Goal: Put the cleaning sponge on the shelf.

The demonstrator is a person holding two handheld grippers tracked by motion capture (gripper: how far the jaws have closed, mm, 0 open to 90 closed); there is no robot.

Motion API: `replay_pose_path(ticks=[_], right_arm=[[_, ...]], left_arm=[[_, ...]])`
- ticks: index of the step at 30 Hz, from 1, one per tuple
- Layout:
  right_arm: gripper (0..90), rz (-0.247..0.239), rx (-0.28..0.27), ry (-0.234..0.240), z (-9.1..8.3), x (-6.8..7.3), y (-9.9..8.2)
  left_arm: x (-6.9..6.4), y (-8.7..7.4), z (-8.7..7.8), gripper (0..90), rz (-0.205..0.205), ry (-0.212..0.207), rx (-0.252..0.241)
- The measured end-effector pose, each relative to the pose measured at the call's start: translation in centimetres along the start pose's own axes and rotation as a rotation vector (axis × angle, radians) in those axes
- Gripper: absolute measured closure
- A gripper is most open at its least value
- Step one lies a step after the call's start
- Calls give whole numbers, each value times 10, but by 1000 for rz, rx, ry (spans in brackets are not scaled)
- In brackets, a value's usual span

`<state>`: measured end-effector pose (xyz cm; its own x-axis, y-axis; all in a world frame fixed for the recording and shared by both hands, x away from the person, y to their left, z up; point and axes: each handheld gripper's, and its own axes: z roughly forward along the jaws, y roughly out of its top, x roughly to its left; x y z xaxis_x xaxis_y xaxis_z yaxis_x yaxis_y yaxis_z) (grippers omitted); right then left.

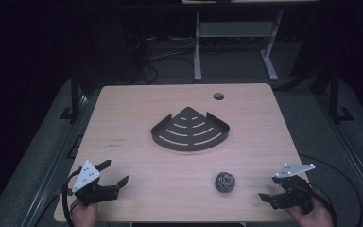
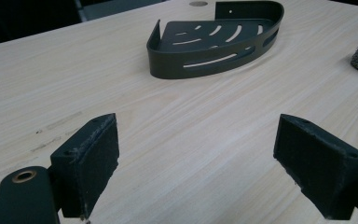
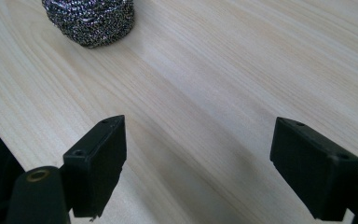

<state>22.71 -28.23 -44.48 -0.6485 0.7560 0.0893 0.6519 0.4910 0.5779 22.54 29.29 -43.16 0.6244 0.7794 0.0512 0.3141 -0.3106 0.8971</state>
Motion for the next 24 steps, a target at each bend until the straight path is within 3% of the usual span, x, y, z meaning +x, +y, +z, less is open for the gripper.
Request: replay_pose_path(ticks=[24], right_arm=[[178, -67, 25, 51, 8, 17, 10]], left_arm=[[1, -2, -3, 135, -12, -2, -8]])
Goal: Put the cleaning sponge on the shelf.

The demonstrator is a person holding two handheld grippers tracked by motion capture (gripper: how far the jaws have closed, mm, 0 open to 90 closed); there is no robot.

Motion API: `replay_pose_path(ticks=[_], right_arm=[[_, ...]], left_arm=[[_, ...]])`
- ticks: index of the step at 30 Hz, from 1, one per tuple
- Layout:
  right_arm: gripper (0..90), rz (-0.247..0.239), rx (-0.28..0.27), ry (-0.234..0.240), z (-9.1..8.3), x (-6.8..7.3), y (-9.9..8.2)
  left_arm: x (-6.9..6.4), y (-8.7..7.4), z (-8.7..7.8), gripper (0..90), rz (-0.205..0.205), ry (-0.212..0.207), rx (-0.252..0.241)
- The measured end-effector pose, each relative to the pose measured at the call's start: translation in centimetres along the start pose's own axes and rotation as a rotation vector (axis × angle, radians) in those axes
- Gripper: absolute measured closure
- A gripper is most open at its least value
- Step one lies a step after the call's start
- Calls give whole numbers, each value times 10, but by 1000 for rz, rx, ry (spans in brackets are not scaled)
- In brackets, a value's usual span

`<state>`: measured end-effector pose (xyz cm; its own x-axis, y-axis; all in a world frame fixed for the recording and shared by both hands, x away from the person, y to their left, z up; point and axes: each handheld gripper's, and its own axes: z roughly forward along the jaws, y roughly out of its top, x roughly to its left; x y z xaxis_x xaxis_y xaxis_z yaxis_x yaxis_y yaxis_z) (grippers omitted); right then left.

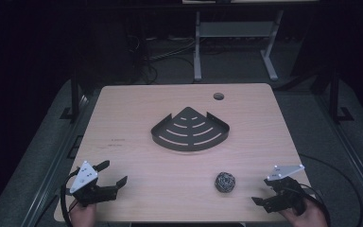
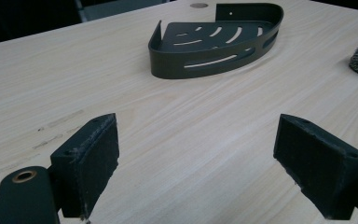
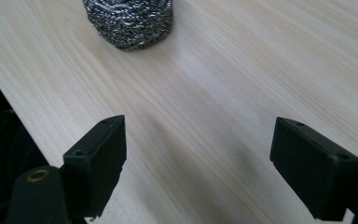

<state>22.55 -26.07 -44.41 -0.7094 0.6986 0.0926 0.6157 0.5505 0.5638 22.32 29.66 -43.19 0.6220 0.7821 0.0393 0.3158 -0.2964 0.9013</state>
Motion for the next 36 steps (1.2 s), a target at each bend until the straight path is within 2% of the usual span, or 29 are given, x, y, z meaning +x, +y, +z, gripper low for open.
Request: replay_pose_path(ticks=[3, 6, 15, 22, 28, 36], right_arm=[[172, -3, 5, 3, 2, 2, 2], [171, -27, 12, 16, 5, 7, 5], [164, -56, 29, 42, 12, 16, 12], [162, -77, 35, 44, 13, 21, 18], [157, -108, 43, 60, 15, 27, 28], [151, -129, 68, 76, 22, 31, 39]], left_arm=[[-1, 0, 0, 135, 0, 2, -3], [-1, 0, 0, 135, 8, 5, 2], [1, -1, -1, 135, -5, 3, 0], [4, -3, -3, 135, -14, 17, -3], [8, -5, -6, 135, -30, 26, -12], [9, -5, -7, 135, -30, 30, -13]])
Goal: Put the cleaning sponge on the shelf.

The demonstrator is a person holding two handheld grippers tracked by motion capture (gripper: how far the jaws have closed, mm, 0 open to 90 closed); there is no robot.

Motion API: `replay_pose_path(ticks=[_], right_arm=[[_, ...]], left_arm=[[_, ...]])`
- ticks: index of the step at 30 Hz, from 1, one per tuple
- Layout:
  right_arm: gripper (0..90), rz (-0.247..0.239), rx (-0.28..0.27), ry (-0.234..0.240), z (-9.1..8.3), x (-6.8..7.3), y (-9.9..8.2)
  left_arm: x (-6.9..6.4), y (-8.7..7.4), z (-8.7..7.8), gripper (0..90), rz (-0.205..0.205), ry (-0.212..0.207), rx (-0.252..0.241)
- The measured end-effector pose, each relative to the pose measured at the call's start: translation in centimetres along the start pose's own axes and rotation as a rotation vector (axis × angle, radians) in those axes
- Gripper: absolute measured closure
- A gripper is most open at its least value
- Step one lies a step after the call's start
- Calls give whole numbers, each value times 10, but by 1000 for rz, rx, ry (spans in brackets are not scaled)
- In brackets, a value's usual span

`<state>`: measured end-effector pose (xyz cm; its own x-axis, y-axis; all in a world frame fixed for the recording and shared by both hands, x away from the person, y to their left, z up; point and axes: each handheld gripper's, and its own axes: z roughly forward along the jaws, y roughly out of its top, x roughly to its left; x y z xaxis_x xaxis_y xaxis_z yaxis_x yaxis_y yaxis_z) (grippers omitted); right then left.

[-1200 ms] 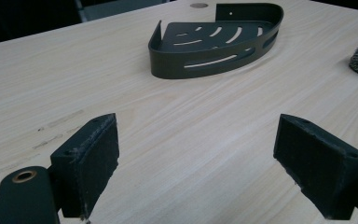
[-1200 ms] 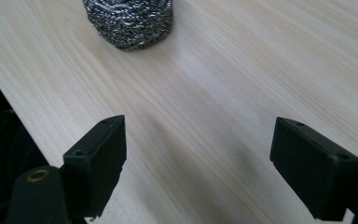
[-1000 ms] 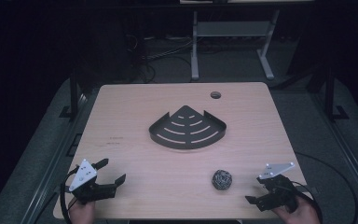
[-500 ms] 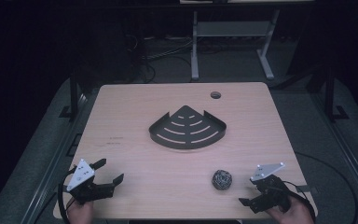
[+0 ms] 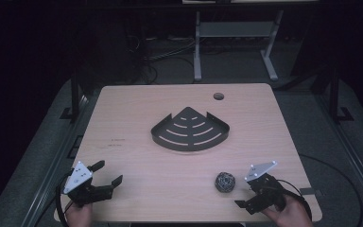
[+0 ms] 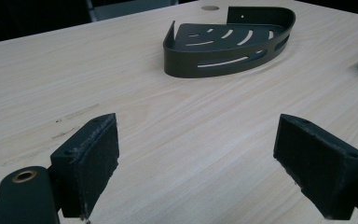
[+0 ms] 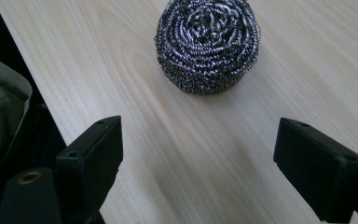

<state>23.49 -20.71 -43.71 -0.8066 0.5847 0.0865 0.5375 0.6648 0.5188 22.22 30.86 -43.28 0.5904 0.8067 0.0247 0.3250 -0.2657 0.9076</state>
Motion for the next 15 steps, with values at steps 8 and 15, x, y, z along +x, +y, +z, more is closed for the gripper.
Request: replay_pose_path(ticks=[8, 15], right_arm=[[150, -11, 13, 2, 4, -1, 11], [148, -29, 43, 2, 10, -1, 23]], left_arm=[[-1, 1, 0, 135, 7, -1, -2], [-2, 1, 1, 135, 3, -5, -5]])
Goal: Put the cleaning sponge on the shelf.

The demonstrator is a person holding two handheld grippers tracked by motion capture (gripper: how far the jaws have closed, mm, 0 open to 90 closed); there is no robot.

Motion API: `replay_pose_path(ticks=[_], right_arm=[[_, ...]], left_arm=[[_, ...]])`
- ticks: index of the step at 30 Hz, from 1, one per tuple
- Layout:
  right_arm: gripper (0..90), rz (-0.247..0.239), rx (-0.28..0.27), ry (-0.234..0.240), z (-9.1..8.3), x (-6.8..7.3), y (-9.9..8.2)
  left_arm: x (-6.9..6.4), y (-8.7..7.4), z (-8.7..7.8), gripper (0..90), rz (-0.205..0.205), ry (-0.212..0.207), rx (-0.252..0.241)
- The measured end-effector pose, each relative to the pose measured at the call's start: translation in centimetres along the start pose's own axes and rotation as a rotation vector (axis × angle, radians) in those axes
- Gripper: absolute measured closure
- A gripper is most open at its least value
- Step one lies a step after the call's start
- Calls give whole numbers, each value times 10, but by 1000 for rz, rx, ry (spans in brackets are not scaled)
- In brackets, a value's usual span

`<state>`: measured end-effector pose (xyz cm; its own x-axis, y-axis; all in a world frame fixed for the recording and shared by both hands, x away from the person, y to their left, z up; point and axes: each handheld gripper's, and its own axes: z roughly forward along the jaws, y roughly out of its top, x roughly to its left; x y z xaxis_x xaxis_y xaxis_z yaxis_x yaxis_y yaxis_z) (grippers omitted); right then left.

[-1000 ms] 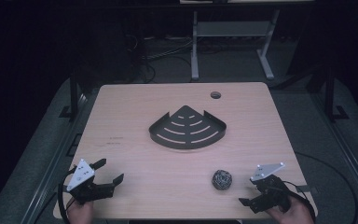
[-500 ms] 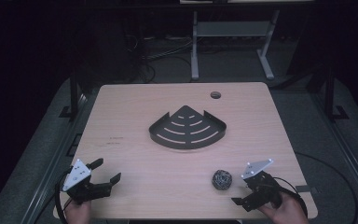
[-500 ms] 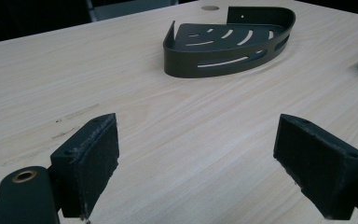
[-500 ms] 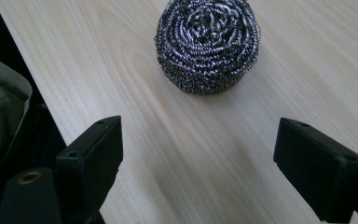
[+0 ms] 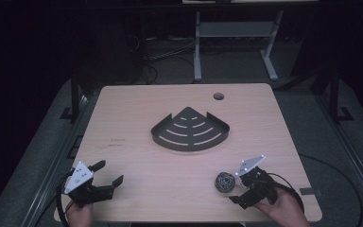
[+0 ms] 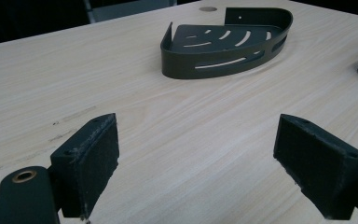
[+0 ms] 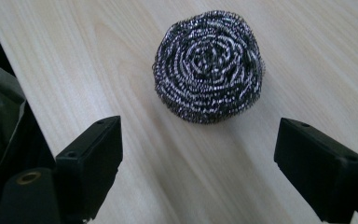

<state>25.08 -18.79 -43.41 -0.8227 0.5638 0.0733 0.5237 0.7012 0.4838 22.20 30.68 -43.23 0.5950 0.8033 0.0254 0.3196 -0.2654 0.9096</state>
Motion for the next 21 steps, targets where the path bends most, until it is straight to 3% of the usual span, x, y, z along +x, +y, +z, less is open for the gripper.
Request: replay_pose_path(ticks=[21], right_arm=[[149, -57, 60, -1, 15, -3, 29]], left_arm=[[1, 1, -1, 135, -3, -4, -5]])
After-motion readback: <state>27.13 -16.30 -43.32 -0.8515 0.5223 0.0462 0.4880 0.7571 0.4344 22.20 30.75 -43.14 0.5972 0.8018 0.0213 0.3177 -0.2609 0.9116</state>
